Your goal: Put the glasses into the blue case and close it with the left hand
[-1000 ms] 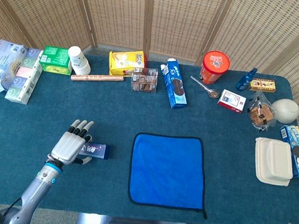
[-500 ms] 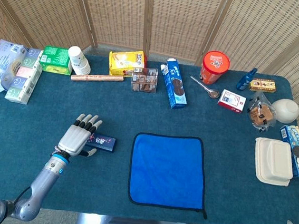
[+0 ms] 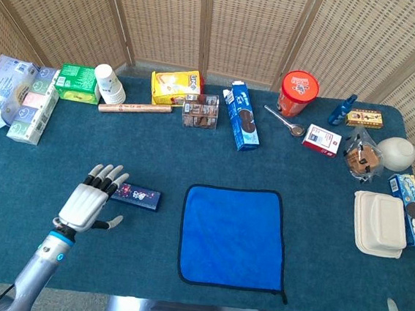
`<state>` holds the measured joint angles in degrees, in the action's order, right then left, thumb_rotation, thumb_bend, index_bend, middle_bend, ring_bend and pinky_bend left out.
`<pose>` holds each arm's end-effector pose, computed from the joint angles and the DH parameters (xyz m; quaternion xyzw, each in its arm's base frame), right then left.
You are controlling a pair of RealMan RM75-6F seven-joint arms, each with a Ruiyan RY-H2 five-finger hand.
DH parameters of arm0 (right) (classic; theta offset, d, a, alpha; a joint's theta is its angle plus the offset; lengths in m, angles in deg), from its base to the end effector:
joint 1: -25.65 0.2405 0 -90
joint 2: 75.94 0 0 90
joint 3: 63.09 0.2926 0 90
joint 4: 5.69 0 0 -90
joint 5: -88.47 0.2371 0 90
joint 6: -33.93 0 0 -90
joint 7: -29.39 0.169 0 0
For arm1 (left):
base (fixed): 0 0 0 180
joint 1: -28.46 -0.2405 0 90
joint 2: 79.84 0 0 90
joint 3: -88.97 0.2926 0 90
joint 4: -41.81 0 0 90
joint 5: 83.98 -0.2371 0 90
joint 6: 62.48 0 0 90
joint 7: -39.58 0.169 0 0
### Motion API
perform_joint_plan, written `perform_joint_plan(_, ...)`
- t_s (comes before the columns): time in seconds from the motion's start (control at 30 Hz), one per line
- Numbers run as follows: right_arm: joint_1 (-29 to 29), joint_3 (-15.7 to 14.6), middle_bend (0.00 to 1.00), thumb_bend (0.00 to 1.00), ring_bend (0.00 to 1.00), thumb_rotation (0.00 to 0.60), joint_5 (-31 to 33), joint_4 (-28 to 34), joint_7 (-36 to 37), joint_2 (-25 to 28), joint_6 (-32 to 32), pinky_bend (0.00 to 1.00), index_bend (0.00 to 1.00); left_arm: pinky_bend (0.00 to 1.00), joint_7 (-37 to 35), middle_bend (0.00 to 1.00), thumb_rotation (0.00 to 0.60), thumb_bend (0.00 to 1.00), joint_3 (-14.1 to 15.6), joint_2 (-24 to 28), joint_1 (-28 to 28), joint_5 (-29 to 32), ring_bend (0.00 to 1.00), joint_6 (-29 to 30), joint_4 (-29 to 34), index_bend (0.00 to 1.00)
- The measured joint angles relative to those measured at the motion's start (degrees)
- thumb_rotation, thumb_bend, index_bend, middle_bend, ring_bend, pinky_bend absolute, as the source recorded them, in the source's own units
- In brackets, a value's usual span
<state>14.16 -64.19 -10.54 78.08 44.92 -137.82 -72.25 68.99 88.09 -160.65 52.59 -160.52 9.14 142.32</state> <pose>-0.3700 -0.0846 0.2045 0.5501 -0.3644 0.4626 0.5921 -0.2256 0.2769 -0.0015 -0.7299 -0.3469 -0.3522 0.4720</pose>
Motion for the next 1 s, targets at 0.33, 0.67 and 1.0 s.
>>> perform_joint_plan(0.33,1.16,-0.12,0.13,0.33,0.0,0.341,-0.86,1.0,-6.53,0.49,2.05,0.12,0.05,0.0,-7.04,0.0,0.397,0.21,2.93,4.86,-4.06,-2.68,0.0,2.72,4.88,0.0)
perform_joint_plan(0.67,3.27,0.14,0.13,0.33,0.0,0.341,-0.39,1.5,-7.57,0.27,5.23,0.12,0.05,0.0,-11.6,0.0,0.398,0.21,7.01,9.29,-9.58,-9.11,0.0,8.49,7.39,0.0)
perform_joint_plan(1.0,5.74,0.71,0.13,0.33,0.0,0.341,1.33,0.48,-7.41,-0.89,9.43,0.12,0.05,0.0,-14.2,0.0,0.393,0.21,10.67,12.03,-15.45,-13.87,0.0,14.09,8.22,0.0)
